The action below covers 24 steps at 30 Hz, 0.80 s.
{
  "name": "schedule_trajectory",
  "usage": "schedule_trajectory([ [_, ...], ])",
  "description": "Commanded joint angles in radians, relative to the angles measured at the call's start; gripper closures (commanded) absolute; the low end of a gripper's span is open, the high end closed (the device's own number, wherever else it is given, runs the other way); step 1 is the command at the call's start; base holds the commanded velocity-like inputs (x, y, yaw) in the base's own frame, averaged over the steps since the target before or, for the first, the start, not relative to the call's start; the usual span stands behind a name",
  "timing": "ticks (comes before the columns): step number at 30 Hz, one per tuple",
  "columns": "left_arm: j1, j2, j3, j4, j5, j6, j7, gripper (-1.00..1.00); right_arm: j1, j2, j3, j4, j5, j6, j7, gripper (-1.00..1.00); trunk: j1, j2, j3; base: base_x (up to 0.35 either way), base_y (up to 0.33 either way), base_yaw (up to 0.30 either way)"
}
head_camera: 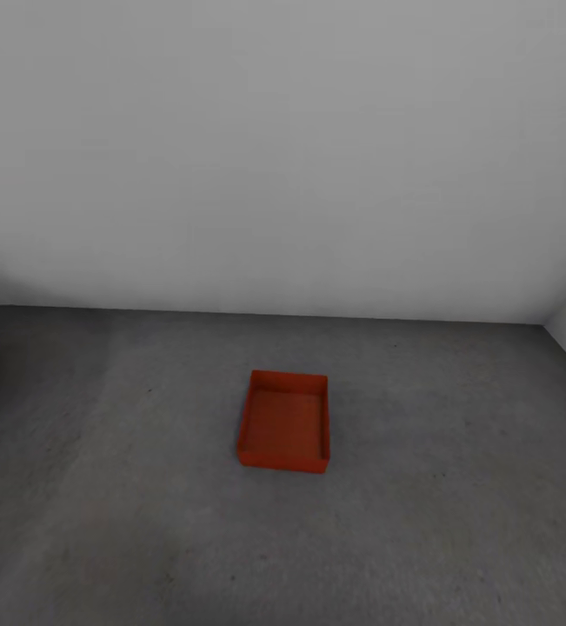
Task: Move the two storage containers from the living room to the garage. In the garage, place one container on the floor and stack the other container on top of it (either order is fine).
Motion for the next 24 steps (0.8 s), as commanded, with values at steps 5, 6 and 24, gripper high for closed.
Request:
schedule_trajectory([
  [5, 0.021, -0.002, -0.005, 0.0, 0.01, -0.077, 0.006, -1.0, 0.016, 0.011, 0.009, 0.003, -0.013, -0.016, 0.001, -1.0, 0.0, -0.001, 0.007, 0.0, 0.0, 0.0],
  [6, 0.022, -0.002, -0.005, 0.0, 0.01, -0.097, 0.007, -1.0, 0.017, 0.012, 0.009, 0.003, -0.013, -0.017, 0.001, -1.0, 0.0, -0.001, 0.009, 0.0, 0.0, 0.0],
  [24, 0.024, -0.001, -0.005, -0.003, 0.006, -0.138, 0.003, -1.0, 0.018, 0.014, 0.009, 0.003, -0.013, -0.02, 0.001, -1.0, 0.0, -0.001, 0.038, 0.0, 0.0, 0.0],
])
